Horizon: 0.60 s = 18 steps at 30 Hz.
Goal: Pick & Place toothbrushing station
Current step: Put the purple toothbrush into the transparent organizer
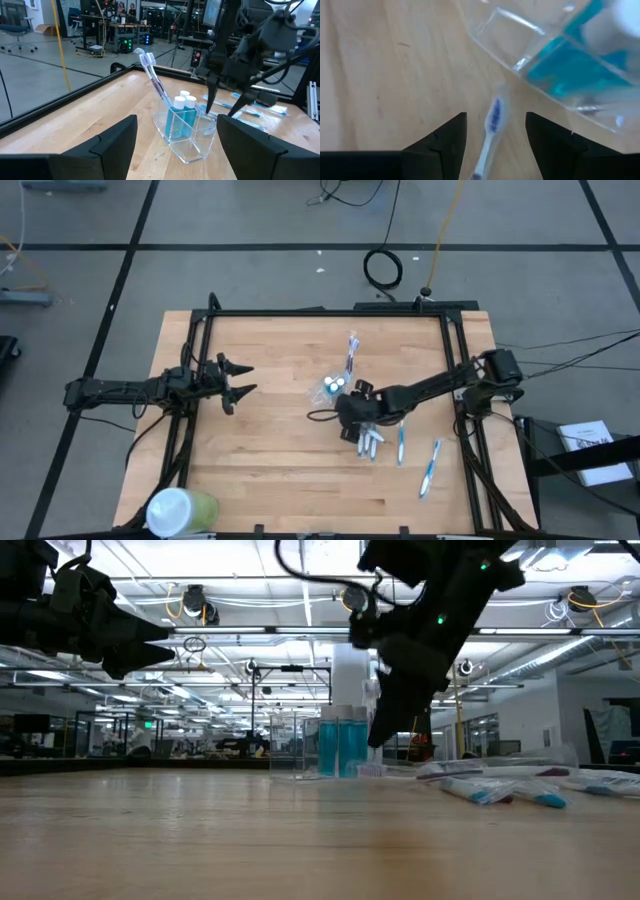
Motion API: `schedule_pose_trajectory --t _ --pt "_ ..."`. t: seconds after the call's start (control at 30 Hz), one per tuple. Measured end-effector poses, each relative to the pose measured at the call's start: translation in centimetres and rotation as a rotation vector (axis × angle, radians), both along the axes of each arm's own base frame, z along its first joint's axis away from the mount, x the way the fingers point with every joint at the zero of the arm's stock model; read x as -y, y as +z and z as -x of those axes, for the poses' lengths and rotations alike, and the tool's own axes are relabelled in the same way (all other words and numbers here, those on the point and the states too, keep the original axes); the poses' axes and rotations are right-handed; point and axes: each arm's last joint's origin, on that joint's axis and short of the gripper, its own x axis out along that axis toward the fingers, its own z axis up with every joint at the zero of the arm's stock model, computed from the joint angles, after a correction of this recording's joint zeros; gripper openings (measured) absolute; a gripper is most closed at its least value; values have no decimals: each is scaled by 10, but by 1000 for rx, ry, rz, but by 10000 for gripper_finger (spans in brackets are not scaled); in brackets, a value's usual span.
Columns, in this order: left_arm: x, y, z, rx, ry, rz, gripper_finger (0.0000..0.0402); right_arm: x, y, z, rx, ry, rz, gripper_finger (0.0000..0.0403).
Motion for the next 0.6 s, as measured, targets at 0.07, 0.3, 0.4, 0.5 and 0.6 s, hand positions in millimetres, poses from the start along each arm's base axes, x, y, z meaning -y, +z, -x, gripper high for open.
schedule_pose_trajectory --t 0.07,0.3,0.4,0.5,0.6 --pt "0 0 0 0 0 0 283 2 -8 -4 -26 7 9 193" --pt "0 0 0 -1 0 0 283 11 -26 -8 -75 -39 4 192" --pt "0 0 0 0 0 0 283 12 -31 -10 -77 -42 2 191" --pt "0 0 0 1 0 0 283 11 -36 -12 -75 -40 1 191" --pt "0 0 0 0 0 0 283 11 -41 -13 -84 -52 -19 188"
